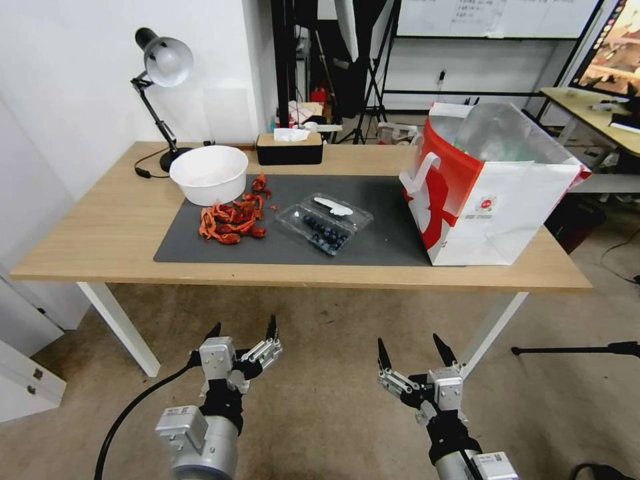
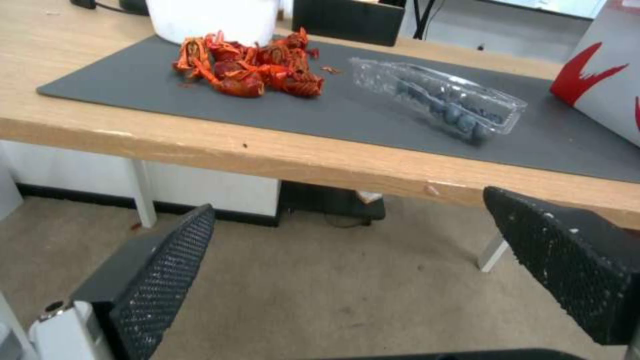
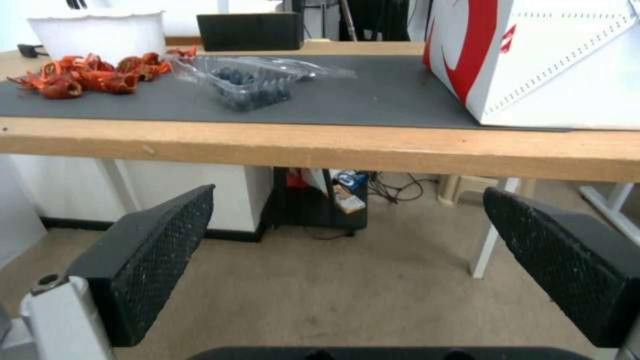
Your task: Close the takeout container lid, then place the container into the takeout bag.
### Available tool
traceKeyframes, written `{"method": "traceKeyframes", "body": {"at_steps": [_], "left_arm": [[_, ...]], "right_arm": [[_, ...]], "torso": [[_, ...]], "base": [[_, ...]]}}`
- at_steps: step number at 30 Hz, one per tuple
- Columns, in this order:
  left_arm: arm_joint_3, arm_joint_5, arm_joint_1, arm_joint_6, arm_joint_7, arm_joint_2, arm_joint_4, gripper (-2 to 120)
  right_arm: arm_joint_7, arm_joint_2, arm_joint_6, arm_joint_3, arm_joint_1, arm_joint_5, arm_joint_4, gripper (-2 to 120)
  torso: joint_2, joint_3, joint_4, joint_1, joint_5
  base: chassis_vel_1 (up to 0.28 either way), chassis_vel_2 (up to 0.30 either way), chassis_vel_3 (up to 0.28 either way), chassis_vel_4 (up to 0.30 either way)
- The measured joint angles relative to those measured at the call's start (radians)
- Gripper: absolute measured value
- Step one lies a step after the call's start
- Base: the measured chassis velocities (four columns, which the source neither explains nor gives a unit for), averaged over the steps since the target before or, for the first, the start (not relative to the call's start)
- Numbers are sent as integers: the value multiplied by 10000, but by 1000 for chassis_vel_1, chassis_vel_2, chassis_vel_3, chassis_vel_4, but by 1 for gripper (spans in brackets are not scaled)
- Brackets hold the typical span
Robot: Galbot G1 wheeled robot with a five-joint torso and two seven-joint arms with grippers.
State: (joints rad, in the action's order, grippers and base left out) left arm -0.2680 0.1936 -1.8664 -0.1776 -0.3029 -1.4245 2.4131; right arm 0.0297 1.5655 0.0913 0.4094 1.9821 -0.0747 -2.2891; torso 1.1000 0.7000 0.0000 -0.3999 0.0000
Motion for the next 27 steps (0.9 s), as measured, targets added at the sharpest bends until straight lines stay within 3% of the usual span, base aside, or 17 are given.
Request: {"method": "traceKeyframes", "body": {"at_steps": [27], "left_arm": [[-486,-75,299,532,350,250,-202,100]], "right_arm": [[-34,-318,61,431,-386,240,8,100]], "torso": [[0,0,-1,-1,-1]], "base": [[0,0,0,0]]}}
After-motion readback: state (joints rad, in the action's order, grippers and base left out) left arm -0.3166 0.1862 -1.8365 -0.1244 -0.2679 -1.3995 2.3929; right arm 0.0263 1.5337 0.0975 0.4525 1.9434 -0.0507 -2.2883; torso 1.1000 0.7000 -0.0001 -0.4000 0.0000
